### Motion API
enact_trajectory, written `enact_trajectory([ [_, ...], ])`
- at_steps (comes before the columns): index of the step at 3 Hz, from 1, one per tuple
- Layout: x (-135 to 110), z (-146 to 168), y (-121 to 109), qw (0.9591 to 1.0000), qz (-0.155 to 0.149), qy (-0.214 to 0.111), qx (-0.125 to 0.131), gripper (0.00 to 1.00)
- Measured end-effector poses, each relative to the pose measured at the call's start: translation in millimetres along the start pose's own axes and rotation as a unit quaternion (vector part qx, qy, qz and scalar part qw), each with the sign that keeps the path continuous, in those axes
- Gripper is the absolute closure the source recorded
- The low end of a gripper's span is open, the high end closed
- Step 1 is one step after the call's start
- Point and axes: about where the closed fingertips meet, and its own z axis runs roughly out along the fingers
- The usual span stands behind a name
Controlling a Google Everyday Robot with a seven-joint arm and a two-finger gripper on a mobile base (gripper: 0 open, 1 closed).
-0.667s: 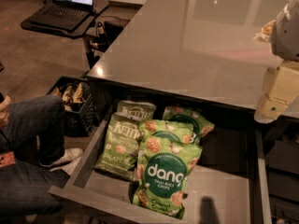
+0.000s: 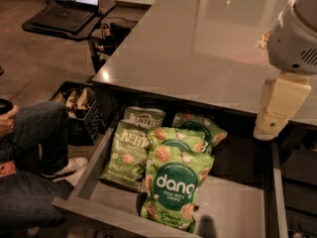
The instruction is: Pick green jalapeno chip bag from top drawer and place on counter
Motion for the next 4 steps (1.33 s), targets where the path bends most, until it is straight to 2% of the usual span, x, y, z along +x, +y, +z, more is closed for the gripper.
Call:
enact_trajectory([
  [1,-25.7,16.0,24.0,0.9994,-0.016,0.016,-0.025,0.0],
  [2,-47.3,37.0,49.6,0.9968,-0.036,0.012,-0.07,0.0],
  [3,-49.7,33.9,49.2,0.9972,-0.036,0.009,-0.064,0.0],
  [4,-66.9,40.7,68.4,0.9974,-0.035,-0.001,-0.063,0.0],
])
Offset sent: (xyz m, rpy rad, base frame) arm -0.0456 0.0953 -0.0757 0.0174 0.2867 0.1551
